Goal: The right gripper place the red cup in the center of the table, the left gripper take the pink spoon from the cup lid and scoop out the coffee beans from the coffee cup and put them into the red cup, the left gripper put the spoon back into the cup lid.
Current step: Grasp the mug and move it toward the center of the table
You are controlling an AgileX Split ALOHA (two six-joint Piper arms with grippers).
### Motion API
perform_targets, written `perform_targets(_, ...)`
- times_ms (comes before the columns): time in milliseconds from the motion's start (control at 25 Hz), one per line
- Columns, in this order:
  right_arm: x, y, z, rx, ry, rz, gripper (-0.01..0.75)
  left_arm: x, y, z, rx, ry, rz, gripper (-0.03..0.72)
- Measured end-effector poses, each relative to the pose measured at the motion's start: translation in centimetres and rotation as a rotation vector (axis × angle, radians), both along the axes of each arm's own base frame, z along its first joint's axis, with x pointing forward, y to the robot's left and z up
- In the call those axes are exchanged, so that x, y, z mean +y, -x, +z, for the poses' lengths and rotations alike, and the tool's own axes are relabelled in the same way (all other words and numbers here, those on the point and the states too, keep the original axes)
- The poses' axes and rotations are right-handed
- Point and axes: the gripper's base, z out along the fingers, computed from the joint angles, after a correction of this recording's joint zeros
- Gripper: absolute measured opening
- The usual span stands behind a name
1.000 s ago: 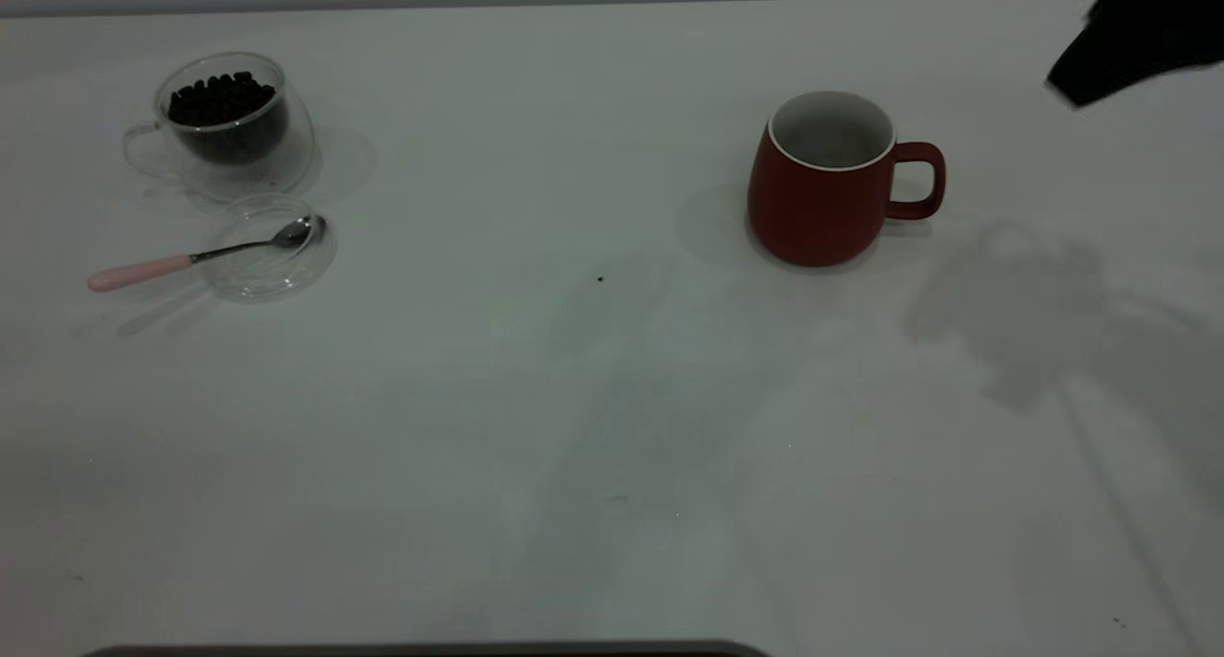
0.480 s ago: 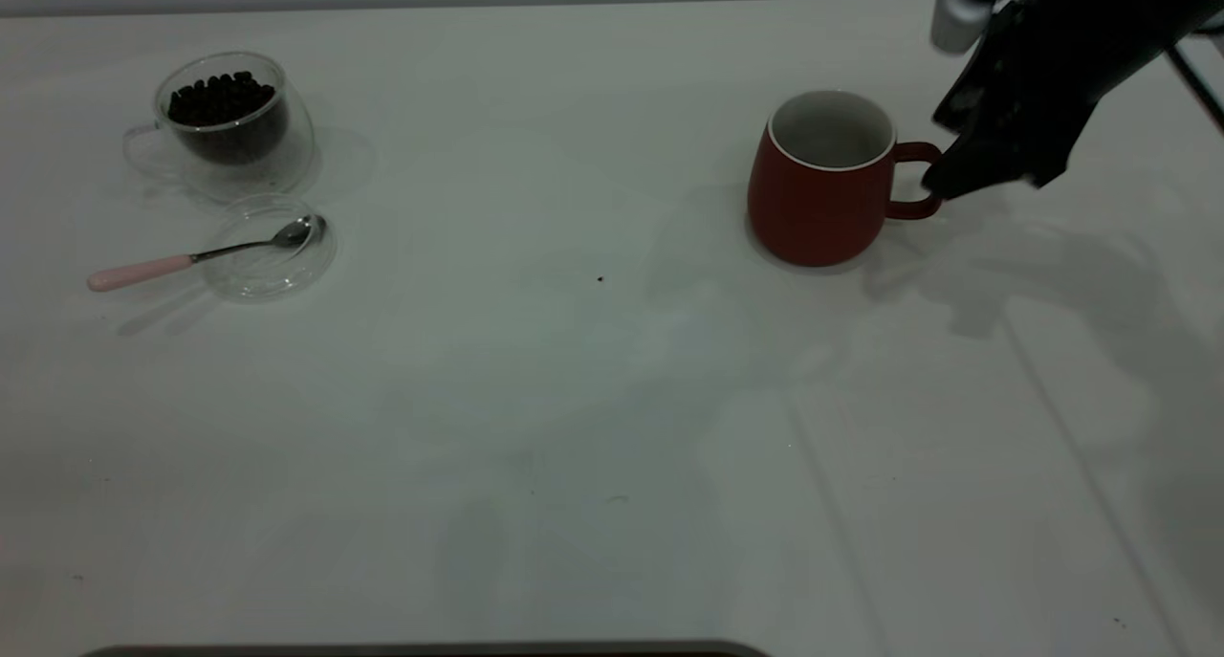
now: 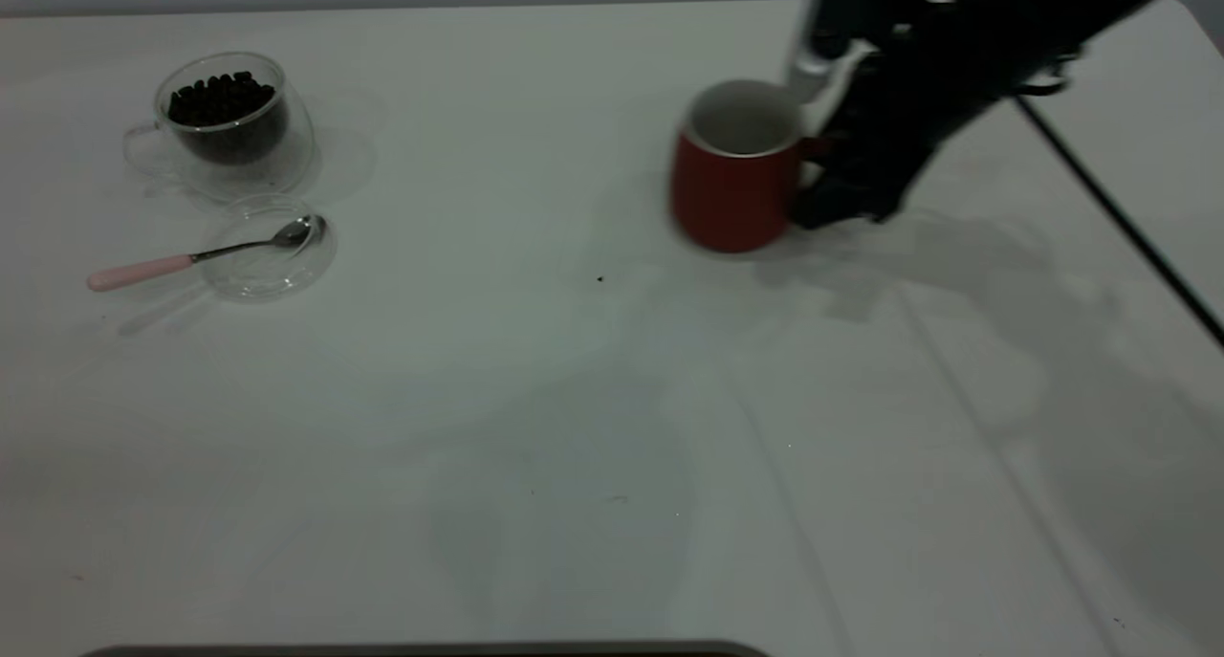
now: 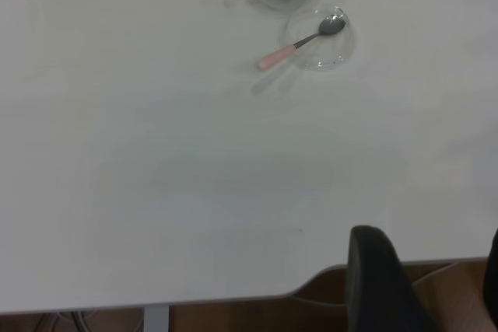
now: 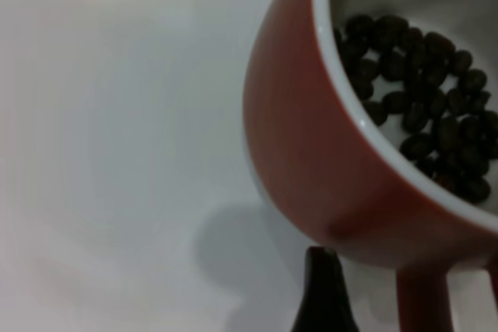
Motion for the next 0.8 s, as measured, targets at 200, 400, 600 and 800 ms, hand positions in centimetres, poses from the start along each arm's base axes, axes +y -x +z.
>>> perform_targets(200,4.8,-0.5,0.0,-0.035,-0.049,0.053,0.589,0.0,0.0,0.0,0.0,0.0,0.0,0.392)
perform_targets(400,7.8,-0.8,0.7,-0.063,-0.104,0.057,0.589,0.0,0.0,0.0,0.0,0.0,0.0,0.392)
perform_targets(600,7.5,-0.2,1.0,-0.003,-0.124,-0.012,0.589,0.0,0.0,0.0,0.0,0.0,0.0,0.392)
perform_targets(800,5.2,2.6,5.1,0.23,-0.202,-0.202,0.589,0.0,0.0,0.0,0.0,0.0,0.0,0.392)
